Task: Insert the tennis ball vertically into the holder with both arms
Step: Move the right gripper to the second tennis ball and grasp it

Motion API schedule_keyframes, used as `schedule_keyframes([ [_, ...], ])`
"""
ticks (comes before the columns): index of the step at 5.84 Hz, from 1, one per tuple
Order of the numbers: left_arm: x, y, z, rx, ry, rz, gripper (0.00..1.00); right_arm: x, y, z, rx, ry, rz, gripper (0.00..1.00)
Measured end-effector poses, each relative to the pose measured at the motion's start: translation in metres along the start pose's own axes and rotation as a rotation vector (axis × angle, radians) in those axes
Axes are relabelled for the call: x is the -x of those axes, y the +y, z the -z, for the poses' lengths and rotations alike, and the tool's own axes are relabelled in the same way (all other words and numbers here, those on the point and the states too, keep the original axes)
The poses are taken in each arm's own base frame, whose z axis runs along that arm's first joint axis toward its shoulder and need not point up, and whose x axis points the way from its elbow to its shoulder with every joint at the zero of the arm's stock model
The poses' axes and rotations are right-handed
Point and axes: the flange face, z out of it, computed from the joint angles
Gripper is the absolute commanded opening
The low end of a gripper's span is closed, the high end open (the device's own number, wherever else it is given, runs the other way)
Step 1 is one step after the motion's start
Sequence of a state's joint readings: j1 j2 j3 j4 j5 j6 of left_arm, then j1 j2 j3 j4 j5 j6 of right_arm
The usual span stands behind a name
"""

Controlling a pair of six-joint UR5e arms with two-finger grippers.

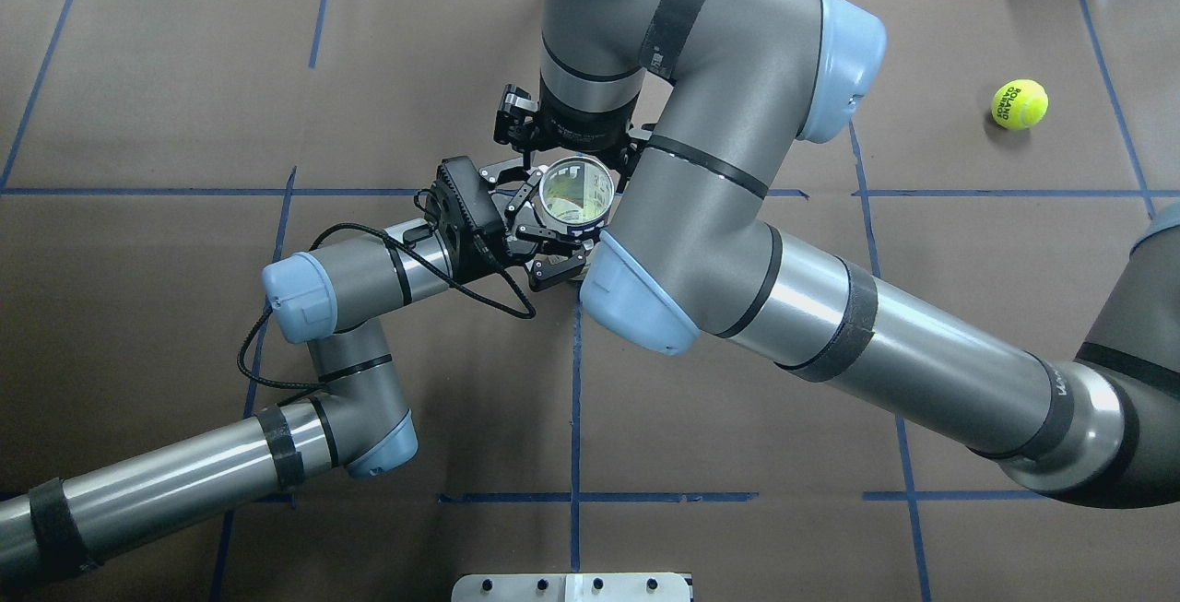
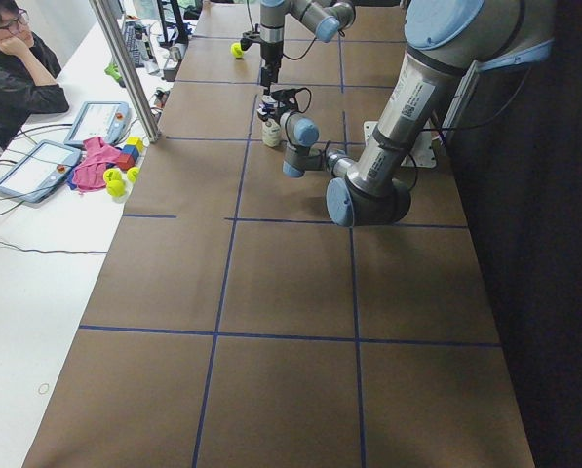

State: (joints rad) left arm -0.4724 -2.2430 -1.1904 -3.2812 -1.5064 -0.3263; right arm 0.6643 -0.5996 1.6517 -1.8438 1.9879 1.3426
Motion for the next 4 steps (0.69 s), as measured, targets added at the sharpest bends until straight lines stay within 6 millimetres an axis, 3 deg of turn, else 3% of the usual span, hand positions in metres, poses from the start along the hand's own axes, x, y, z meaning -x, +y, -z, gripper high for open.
schedule_keyframes([
  [2,0.0,0.0,0.0,-0.001,0.0,0.0,0.76,-0.019,-0.022,0.0,-0.005,0.014,0.049,1.0],
  [4,0.0,-0.001,0.0,-0.001,0.0,0.0,0.76,-0.078,-0.075,-0.008,0.007,0.057,0.148,1.0],
])
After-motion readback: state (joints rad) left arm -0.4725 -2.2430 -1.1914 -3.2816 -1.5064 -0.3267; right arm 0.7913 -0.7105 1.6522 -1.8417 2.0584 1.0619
